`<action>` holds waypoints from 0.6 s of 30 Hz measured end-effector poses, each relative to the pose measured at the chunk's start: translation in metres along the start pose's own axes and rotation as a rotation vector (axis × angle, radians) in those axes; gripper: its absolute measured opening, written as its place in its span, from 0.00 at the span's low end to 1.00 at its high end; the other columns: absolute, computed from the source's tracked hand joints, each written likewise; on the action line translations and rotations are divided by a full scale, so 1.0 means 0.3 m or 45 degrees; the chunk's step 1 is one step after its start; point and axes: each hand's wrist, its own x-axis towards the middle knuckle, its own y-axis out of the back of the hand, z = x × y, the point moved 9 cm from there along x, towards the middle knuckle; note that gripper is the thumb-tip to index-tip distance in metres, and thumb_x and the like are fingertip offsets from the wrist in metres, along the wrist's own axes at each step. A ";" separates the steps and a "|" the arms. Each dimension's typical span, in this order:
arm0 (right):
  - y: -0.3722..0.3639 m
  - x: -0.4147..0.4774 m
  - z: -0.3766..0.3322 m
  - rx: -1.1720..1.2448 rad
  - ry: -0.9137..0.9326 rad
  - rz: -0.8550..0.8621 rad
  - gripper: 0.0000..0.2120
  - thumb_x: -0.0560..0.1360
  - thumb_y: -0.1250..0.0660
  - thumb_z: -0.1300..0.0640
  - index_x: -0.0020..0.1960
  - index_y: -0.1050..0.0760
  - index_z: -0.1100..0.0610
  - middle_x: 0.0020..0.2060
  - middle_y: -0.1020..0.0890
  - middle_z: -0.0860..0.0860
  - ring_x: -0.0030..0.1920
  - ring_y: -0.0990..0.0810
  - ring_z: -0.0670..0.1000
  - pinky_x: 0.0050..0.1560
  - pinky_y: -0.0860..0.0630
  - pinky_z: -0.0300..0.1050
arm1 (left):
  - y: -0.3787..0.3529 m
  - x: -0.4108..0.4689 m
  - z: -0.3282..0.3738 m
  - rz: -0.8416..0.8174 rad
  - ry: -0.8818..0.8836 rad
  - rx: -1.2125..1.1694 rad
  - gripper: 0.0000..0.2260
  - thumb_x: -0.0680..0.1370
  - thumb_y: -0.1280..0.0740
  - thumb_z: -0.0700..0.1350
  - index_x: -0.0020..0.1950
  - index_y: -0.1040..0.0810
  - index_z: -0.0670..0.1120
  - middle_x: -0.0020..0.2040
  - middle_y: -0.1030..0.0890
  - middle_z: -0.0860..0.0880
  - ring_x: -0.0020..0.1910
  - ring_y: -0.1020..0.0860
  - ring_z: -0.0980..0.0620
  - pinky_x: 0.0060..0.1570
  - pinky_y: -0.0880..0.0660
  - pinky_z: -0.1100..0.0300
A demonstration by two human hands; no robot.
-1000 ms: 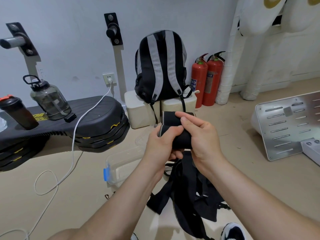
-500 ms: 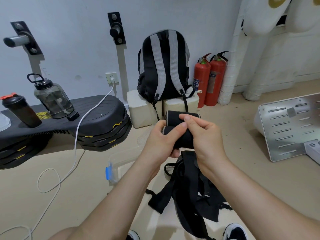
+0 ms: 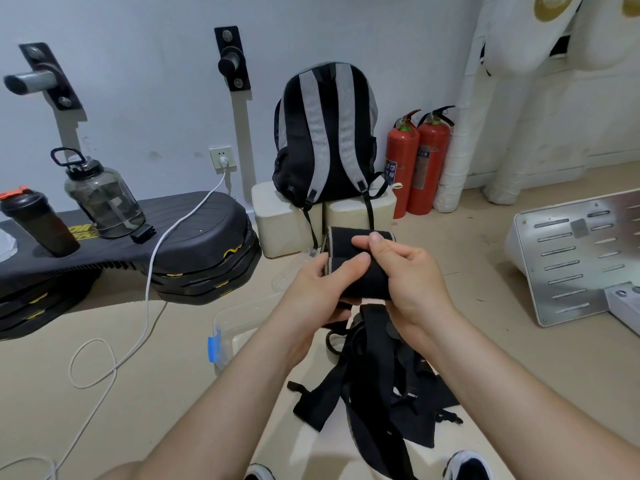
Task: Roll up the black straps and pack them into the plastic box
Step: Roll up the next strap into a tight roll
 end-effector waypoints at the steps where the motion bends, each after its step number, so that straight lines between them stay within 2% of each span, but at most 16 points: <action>1: 0.000 0.002 0.000 0.037 -0.026 -0.001 0.12 0.81 0.35 0.53 0.49 0.15 0.56 0.44 0.13 0.57 0.49 0.14 0.57 0.48 0.17 0.51 | 0.001 -0.003 0.012 0.010 -0.059 0.021 0.11 0.77 0.30 0.55 0.54 0.21 0.51 0.41 0.16 0.53 0.38 0.18 0.55 0.37 0.25 0.61; 3: -0.008 0.000 0.010 0.092 -0.075 -0.026 0.12 0.81 0.36 0.54 0.51 0.16 0.58 0.45 0.13 0.59 0.46 0.15 0.56 0.39 0.20 0.47 | 0.003 -0.006 0.030 0.047 -0.152 0.020 0.09 0.77 0.29 0.51 0.54 0.21 0.49 0.39 0.16 0.53 0.35 0.18 0.53 0.37 0.24 0.58; 5: -0.021 -0.003 0.026 0.146 -0.139 -0.083 0.13 0.82 0.37 0.54 0.53 0.17 0.60 0.47 0.14 0.61 0.45 0.16 0.57 0.34 0.22 0.45 | 0.012 -0.010 0.044 0.106 -0.209 -0.006 0.06 0.78 0.29 0.48 0.51 0.20 0.47 0.36 0.17 0.52 0.33 0.19 0.52 0.39 0.22 0.53; 7: -0.031 -0.005 0.025 0.162 -0.181 -0.170 0.13 0.82 0.37 0.54 0.55 0.17 0.61 0.50 0.15 0.62 0.46 0.17 0.58 0.38 0.20 0.49 | 0.019 -0.007 0.042 0.151 -0.191 -0.001 0.05 0.78 0.30 0.48 0.47 0.21 0.47 0.35 0.17 0.50 0.30 0.20 0.51 0.35 0.25 0.54; 9: -0.040 -0.008 0.008 0.089 -0.166 -0.272 0.13 0.81 0.36 0.54 0.55 0.17 0.59 0.50 0.15 0.60 0.47 0.18 0.58 0.48 0.20 0.54 | 0.014 -0.002 0.015 0.154 -0.061 -0.068 0.09 0.78 0.32 0.50 0.47 0.22 0.44 0.35 0.18 0.46 0.26 0.23 0.51 0.29 0.29 0.61; 11: -0.046 -0.013 -0.021 -0.096 -0.050 -0.325 0.10 0.80 0.35 0.54 0.50 0.15 0.55 0.44 0.15 0.58 0.42 0.19 0.57 0.43 0.21 0.49 | -0.008 -0.004 -0.022 0.107 0.122 -0.173 0.14 0.78 0.33 0.53 0.47 0.22 0.42 0.32 0.19 0.43 0.24 0.26 0.52 0.24 0.31 0.64; 13: -0.037 -0.014 -0.048 -0.306 0.130 -0.259 0.10 0.80 0.34 0.54 0.46 0.15 0.49 0.40 0.14 0.55 0.39 0.19 0.53 0.40 0.23 0.42 | -0.030 -0.015 -0.055 0.060 0.282 -0.182 0.16 0.78 0.35 0.56 0.44 0.21 0.42 0.30 0.20 0.43 0.22 0.28 0.54 0.24 0.32 0.65; 16: -0.031 -0.009 -0.059 -0.449 0.265 -0.215 0.09 0.80 0.34 0.56 0.49 0.16 0.45 0.46 0.14 0.44 0.49 0.17 0.42 0.51 0.25 0.37 | -0.037 -0.025 -0.079 0.036 0.375 -0.123 0.18 0.79 0.38 0.58 0.43 0.22 0.44 0.29 0.21 0.44 0.20 0.29 0.55 0.24 0.33 0.65; 18: -0.027 -0.002 -0.050 -0.434 0.245 -0.223 0.10 0.81 0.34 0.58 0.51 0.16 0.46 0.49 0.14 0.45 0.54 0.18 0.42 0.56 0.24 0.40 | -0.029 -0.020 -0.074 0.026 0.337 -0.074 0.19 0.79 0.38 0.59 0.45 0.22 0.44 0.30 0.20 0.44 0.22 0.27 0.54 0.25 0.32 0.65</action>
